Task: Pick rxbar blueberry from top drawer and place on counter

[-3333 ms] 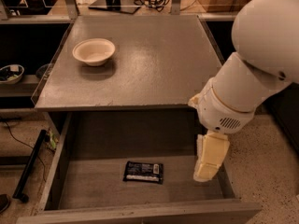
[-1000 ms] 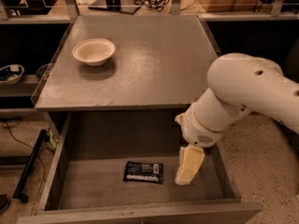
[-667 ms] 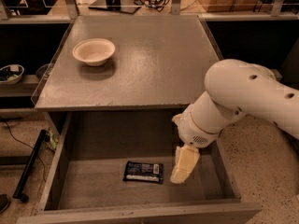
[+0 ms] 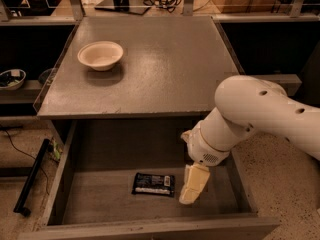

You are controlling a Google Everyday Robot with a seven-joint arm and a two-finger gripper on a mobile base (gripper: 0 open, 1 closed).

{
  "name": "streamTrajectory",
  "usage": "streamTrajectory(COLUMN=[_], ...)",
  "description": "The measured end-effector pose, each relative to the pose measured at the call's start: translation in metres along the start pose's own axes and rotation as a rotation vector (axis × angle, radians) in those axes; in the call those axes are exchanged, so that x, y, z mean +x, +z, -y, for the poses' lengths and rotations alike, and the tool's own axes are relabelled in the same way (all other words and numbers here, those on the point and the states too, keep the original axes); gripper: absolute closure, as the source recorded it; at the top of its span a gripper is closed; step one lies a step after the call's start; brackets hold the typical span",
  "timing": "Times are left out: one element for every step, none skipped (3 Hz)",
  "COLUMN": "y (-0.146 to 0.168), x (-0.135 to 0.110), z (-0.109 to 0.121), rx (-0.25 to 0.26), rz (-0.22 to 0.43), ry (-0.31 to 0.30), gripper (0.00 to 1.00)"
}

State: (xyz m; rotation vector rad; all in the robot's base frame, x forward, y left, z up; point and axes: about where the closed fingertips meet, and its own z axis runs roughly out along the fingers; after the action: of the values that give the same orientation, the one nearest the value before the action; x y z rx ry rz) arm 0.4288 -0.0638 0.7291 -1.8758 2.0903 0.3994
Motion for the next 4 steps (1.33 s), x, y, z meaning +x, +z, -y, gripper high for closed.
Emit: streamTrajectory(y=[0.005,0.019,0.037,0.041], x=[-0.003,-0.012,-0.017,-0.017], z=[0.004,0.015,0.035,0.037], rx=[-0.007,-0.027,-0.058,-0.064], rz=[0.001,0.003,0.018,0.022], ry=[-0.016,-0.06,-0.098,-0.098], gripper=[0.0,0.0,0.0,0.0])
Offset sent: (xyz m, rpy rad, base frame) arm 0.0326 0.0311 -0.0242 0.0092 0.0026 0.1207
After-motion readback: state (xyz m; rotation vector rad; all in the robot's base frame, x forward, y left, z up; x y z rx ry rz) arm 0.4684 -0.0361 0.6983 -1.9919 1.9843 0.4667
